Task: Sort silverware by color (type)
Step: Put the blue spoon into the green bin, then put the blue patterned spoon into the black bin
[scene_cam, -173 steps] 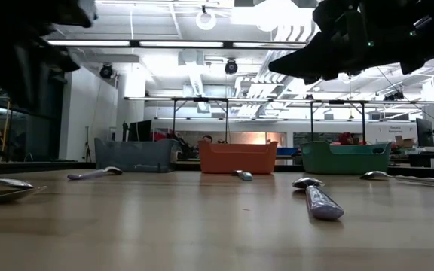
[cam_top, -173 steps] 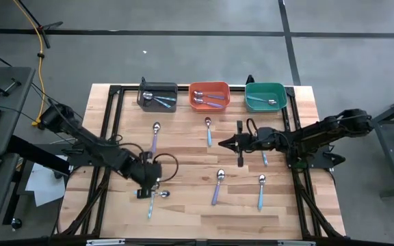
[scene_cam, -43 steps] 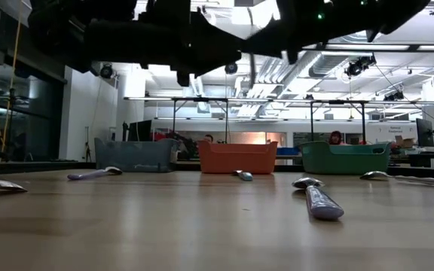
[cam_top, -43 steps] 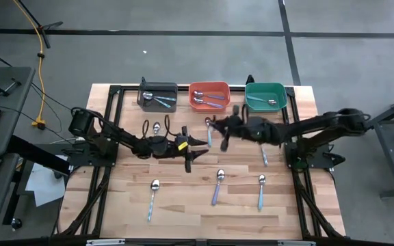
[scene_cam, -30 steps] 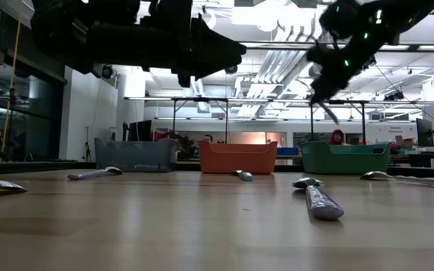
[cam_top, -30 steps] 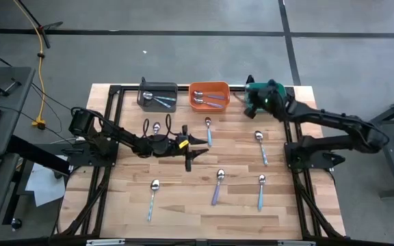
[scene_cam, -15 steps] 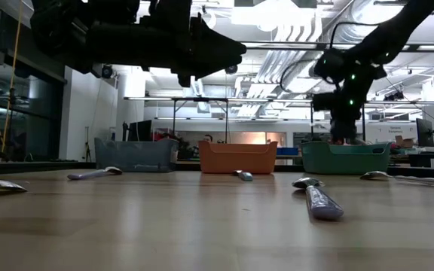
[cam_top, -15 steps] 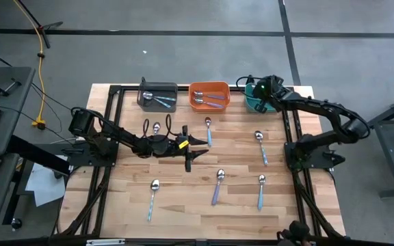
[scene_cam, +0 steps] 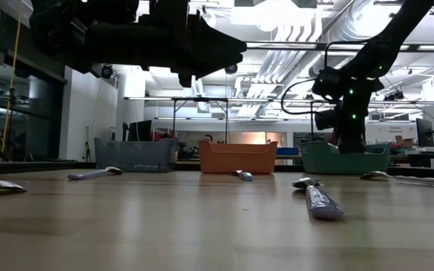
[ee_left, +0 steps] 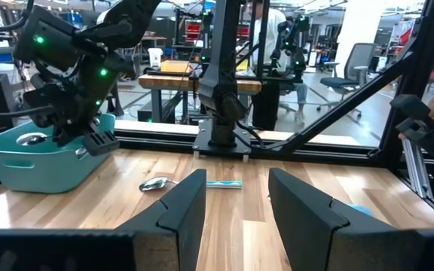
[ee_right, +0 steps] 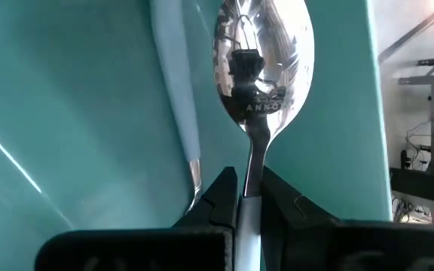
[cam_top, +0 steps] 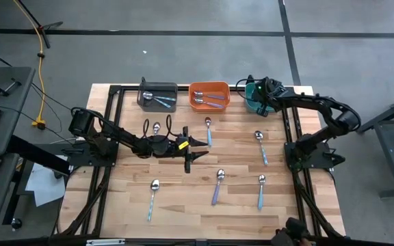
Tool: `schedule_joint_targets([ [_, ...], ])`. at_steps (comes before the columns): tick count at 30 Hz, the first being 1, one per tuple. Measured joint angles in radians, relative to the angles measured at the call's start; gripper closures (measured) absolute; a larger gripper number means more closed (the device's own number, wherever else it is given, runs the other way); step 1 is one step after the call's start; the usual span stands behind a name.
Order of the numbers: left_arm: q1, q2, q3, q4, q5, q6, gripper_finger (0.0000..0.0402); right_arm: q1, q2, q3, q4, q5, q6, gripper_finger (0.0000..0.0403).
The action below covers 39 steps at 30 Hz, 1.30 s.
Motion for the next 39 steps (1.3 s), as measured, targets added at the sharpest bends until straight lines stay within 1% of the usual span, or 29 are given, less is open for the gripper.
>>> schedule_joint_targets([
  [4, 0.0, 0.0, 0.0, 0.0, 0.0, 0.0, 0.0261, -0.012, 0.013, 0.0, 0.0, -0.003, -0.004, 0.0391],
  [7, 0.0, 0.0, 0.0, 0.0, 0.0, 0.0, 0.0261, -0.017, 0.018, 0.0, 0.001, 0.007, -0.003, 0.0379],
  [12, 0.0, 0.0, 0.0, 0.0, 0.0, 0.001, 0.0261, -0.017, 0.019, 0.0, 0.014, 0.03, -0.003, 0.0338],
  [15, 0.0, 0.0, 0.0, 0.0, 0.0, 0.002, 0.0261, -0.016, 0.019, 0.0, 0.034, 0.031, 0.031, 0.0312],
  [18, 0.0, 0.0, 0.0, -0.001, 0.0, 0.016, 0.0261, -0.015, 0.009, 0.0, 0.036, 0.032, 0.055, 0.0295],
  [22, 0.0, 0.0, 0.0, -0.018, 0.0, 0.038, 0.0261, 0.004, -0.045, 0.0, 0.034, 0.065, 0.073, 0.0294],
  [26, 0.001, 0.0, 0.0, -0.049, -0.001, 0.037, 0.0261, 0.043, -0.137, 0.0, 0.009, 0.063, 0.118, 0.0319],
  [29, 0.003, 0.0, 0.0, -0.063, -0.006, 0.037, 0.0261, 0.083, -0.221, 0.0, -0.016, 0.001, 0.186, 0.035],
  [32, 0.003, 0.0, 0.0, -0.065, -0.008, 0.043, 0.0261, 0.131, -0.305, 0.0, -0.034, -0.096, 0.287, 0.0388],
  [33, 0.003, 0.0, 0.0, -0.068, -0.008, 0.046, 0.0261, 0.15, -0.329, 0.0, -0.038, -0.139, 0.324, 0.0395],
  [37, 0.003, 0.0, 0.0, -0.091, -0.009, 0.055, 0.0261, 0.233, -0.401, 0.0, -0.043, -0.343, 0.491, 0.0394],
  [39, 0.003, 0.0, 0.0, -0.103, -0.011, 0.055, 0.0261, 0.291, -0.411, 0.0, -0.044, -0.404, 0.559, 0.0397],
])
